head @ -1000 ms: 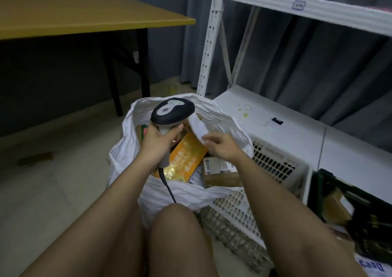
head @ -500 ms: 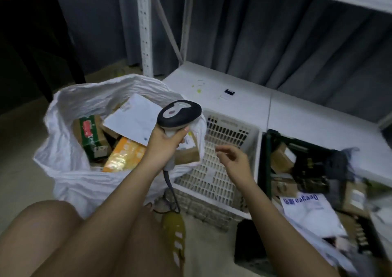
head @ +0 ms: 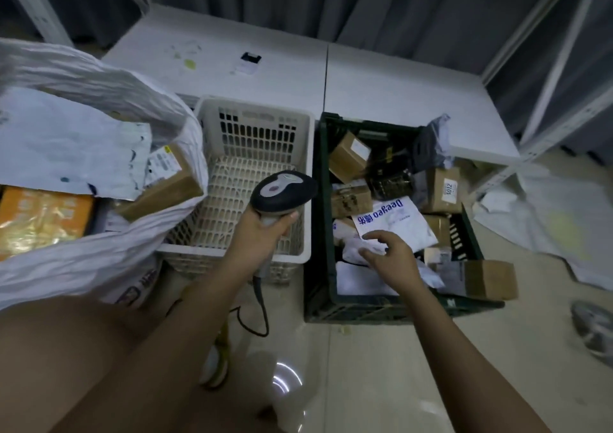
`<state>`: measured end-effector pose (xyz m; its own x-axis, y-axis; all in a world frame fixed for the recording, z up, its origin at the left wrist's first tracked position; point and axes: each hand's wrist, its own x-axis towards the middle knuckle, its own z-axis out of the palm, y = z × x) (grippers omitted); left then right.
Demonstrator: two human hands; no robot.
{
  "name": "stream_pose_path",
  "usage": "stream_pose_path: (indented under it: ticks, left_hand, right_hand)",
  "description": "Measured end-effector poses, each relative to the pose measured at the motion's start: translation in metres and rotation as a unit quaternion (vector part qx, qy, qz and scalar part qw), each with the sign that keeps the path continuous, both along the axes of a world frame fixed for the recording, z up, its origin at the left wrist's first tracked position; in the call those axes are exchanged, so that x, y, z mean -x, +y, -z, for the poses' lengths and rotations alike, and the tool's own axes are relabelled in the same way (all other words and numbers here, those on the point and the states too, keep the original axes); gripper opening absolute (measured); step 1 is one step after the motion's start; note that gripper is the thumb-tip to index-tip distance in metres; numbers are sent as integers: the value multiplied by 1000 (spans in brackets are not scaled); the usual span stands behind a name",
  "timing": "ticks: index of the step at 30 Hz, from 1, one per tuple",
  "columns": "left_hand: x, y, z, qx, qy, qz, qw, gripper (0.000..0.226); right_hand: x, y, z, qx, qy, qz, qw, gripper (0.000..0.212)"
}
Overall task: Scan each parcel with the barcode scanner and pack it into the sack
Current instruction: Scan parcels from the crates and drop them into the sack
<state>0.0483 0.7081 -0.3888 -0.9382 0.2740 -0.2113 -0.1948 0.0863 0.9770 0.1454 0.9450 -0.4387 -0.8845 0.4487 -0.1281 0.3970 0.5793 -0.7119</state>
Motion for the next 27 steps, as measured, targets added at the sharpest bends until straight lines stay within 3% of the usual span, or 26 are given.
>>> stream_pose_path:
  ticks: [5, 8, 11, 14, 17, 20, 23, 27]
  left_hand:
    - [-10, 13, 11, 25, -2, 30, 999, 52]
    - [-13, 13, 14, 29, -6, 29, 999, 49]
    - [-11, 10, 16, 35, -2, 17, 999, 50]
    - [-10, 7, 13, 30, -2, 8, 1000, 49]
    - [-10, 6, 7, 21, -3, 11, 1000, 44]
    - [-10, 3, 2, 24, 3, -12, 1000, 35]
    - [-12, -6, -1, 11, 5, -37, 999, 40]
    - [-16, -24, 5, 21, -9, -57, 998, 44]
  right_hand:
    - [-3, 29, 23, -73, -172, -103, 977, 47]
    - [1, 35, 29, -157, -201, -98, 962, 39]
    - [3, 37, 24, -184, -155, -75, 968, 21]
    - [8, 37, 8, -201, -83, -21, 976, 23]
    - [11, 26, -17, -204, 82, 37, 975, 22]
    - [13, 1, -34, -235, 220, -10, 947, 20]
    - [14, -25, -14, -267, 228, -137, 926, 20]
    - [5, -49, 34, -275, 155, -250, 915, 19]
